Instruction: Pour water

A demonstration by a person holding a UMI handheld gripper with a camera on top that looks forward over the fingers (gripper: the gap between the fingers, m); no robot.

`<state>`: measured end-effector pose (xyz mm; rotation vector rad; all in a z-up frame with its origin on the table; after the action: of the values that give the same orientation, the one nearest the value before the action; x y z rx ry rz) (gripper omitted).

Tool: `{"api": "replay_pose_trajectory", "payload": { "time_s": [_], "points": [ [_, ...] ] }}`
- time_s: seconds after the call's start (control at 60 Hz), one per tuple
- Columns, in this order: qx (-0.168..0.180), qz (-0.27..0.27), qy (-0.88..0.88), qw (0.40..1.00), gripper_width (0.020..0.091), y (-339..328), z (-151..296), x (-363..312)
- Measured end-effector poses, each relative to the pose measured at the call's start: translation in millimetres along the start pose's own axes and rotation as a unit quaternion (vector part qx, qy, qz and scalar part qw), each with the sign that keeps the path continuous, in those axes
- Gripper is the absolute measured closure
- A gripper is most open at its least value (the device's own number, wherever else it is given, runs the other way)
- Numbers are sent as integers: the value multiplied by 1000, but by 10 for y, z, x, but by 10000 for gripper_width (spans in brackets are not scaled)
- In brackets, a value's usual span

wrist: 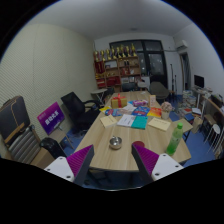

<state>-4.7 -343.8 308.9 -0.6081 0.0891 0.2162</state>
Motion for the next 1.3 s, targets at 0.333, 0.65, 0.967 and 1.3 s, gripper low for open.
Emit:
{"api": "replay_pose_trajectory", "payload": {
  "time_s": [0.333,0.65,0.967,1.3],
  "points": [
    [47,-93,28,994,283,465,-298,1201],
    [88,-209,23,974,272,1711,-628,2879],
    [130,-225,34,965,640,2488,-407,3367],
    [78,-247,-74,963,737,2319,28,2983]
  ]
}}
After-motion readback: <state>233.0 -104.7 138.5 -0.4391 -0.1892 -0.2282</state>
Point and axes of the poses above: the point between the fingertips, and its own axes, seen from behind it with the camera up: x to the right, z up, y forward, the way the camera looks, the point moved 10 cm from there along -y, backward, against the way the camera looks, and after that the axes turned 12 degrees about -x, right-handed, at the moved point
